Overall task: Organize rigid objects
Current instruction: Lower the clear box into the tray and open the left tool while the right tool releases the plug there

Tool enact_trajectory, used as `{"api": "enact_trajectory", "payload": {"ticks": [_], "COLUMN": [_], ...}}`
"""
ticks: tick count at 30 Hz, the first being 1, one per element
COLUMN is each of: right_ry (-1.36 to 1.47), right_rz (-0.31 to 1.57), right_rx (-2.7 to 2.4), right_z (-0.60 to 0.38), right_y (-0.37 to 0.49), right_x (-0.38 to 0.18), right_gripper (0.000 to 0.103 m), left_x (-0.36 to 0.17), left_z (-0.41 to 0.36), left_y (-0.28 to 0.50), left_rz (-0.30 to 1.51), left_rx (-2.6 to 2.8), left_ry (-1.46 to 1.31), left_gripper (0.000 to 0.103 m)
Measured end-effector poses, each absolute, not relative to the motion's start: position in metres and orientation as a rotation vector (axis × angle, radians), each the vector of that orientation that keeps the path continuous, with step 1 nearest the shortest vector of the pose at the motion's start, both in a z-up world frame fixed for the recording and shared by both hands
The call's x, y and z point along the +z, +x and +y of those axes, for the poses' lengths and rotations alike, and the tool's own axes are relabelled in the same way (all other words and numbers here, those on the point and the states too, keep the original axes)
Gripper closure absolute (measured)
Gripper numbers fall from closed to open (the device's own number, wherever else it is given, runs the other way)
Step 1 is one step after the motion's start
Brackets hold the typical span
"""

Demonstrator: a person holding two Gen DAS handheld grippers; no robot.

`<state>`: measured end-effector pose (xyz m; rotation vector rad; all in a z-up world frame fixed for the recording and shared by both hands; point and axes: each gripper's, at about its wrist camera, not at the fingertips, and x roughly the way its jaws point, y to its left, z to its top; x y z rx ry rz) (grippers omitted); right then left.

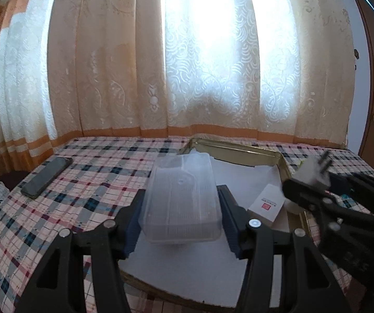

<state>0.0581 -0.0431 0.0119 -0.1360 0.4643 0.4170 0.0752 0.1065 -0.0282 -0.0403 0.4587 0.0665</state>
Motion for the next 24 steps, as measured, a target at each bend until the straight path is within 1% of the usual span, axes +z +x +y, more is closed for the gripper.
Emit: {"api": "enact_trajectory", "payload": {"ticks": [9,11,12,14,15,17,19,20,24], "right_ry": [-0.109,-0.097,-0.098,-0.096,-0.092,-0.075,-0.053,-0.040,-0.023], "right_rz": [0.579,0.587,0.586,0.580,0.577,0.572,0.564,0.563,0.529], "right_rx": [0.454,0.463,0.463,0.460,0.454,0.434,0.424,0.424,0.422], "right_z": [-0.032,-0.033,-0.033,-0.035,-0.037,-0.045,-0.052,-0.058,-0.076], "right_y": [0.099,0.101,0.101,0.100,0.100,0.098,0.096,0.094,0.081], "right_x": [-0.002,-0.004,-0.004,-0.003,-0.002,0.000,0.002,0.003,0.010], "right_gripper": [0.062,0.061,0.060,0.057,0.055,0.041,0.034,0.032,0.030], "left_x": [-0.034,-0.034,-0.034,-0.032,-0.031,-0.028,-0.025,-0.023,-0.016], "left_z": [0.104,0.104,0.105,0.107,0.109,0.112,0.113,0.112,0.097], "left_y": [0.090,0.090,0.089,0.087,0.086,0.084,0.081,0.080,0.076], "left_rz": [0.506,0.508,0.504,0.493,0.488,0.480,0.470,0.464,0.451], "left_rx": [0.085,0.089,0.100,0.129,0.142,0.165,0.178,0.178,0.160], "left_ry": [-0.007,-0.006,-0.006,-0.010,-0.013,-0.025,-0.035,-0.036,-0.029], "left_gripper": [0.048,0.045,0.043,0.028,0.024,0.010,0.003,0.003,0.002]}}
